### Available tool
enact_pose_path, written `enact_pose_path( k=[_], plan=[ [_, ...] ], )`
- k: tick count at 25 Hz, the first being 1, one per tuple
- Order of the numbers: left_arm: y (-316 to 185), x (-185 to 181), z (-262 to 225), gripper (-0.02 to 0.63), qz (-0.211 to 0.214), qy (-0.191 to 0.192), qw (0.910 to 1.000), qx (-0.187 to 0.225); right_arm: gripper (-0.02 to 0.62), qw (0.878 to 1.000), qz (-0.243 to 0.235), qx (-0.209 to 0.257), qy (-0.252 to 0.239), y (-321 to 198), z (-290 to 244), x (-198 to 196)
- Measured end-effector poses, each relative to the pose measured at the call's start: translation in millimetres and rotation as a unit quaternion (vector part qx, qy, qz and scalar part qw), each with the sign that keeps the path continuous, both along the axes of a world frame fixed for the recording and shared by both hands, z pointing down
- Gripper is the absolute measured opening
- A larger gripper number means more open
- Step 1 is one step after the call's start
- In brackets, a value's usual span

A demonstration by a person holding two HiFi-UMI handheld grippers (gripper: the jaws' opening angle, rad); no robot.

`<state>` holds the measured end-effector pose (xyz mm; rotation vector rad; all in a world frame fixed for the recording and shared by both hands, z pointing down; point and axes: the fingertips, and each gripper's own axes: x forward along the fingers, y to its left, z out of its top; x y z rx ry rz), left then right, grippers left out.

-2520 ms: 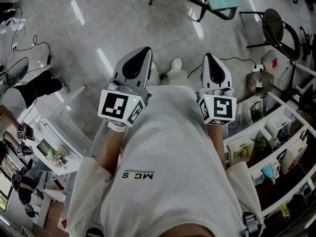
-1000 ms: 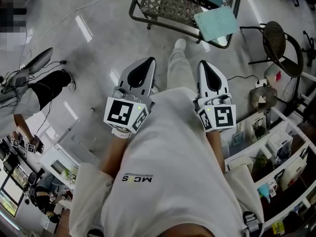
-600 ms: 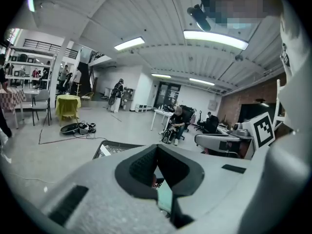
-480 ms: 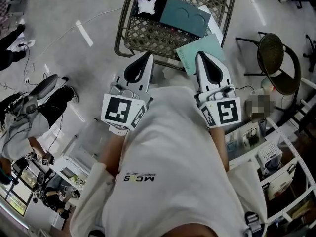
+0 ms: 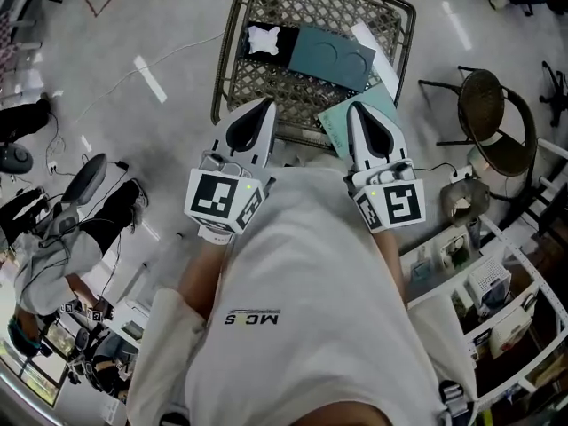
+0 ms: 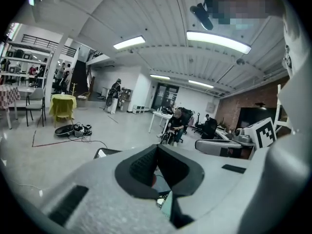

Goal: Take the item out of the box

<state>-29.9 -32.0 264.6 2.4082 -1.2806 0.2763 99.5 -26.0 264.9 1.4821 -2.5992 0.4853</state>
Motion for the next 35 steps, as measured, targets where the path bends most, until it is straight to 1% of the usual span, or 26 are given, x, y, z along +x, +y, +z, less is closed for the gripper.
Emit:
enact_pose_path(
  k=[4,8,12,15,18,22,25,26,27,28,31,35],
  plan=[
    [-18.1,-3.2,4.0,0.020,0.008,-0.004,0.9999,0.005,0.015,1.000,0.007,-0.005,0.005,-13.1,8.9,-2.9],
    [-20.0,-2.1,10.9,0.020,0.017,-0.005,0.9998,-0.007,0.015,1.000,0.018,-0.001,0.008,-14.6,6.2,-3.2],
    [-23.8,-4.1,8.0,0.020,0.014,-0.021,0.9997,0.005,0.015,1.000,0.018,-0.003,0.010,-15.1,5.1,-6.9],
    [-39.9,-9.8,31.7,0.020,0.006,-0.031,0.9995,-0.004,0.015,0.999,0.024,-0.013,0.021,-26.0,21.3,-11.8],
    [-64.6,-14.2,59.9,0.020,0.004,-0.041,0.9991,-0.010,0.015,0.999,0.025,-0.014,0.025,-42.5,33.8,-19.1],
    [-76.7,-14.7,93.7,0.020,0.007,-0.049,0.9981,-0.038,0.015,0.999,0.025,-0.023,0.028,-41.6,43.9,-22.9],
    [-89.8,-20.6,126.7,0.021,-0.002,-0.052,0.9968,-0.061,0.015,0.999,0.030,-0.036,0.022,-43.7,61.7,-25.0],
    [-94.6,-23.6,138.4,0.032,-0.007,-0.054,0.9960,-0.071,0.015,0.998,0.032,-0.042,0.018,-44.0,67.2,-26.4],
    [-99.6,-26.7,150.3,0.094,-0.011,-0.056,0.9950,-0.081,0.015,0.998,0.033,-0.047,0.016,-44.1,72.0,-28.1],
    [-105.2,-29.7,162.0,0.106,-0.017,-0.058,0.9940,-0.091,0.015,0.998,0.034,-0.052,0.015,-44.3,76.3,-29.6],
    [-121.9,-37.5,192.8,0.106,-0.042,-0.056,0.9908,-0.116,0.015,0.998,0.032,-0.061,0.016,-45.5,86.7,-32.1],
    [-138.7,-45.8,224.4,0.106,-0.073,-0.057,0.9860,-0.139,0.015,0.997,0.034,-0.069,0.015,-48.6,96.3,-31.7]
  ],
)
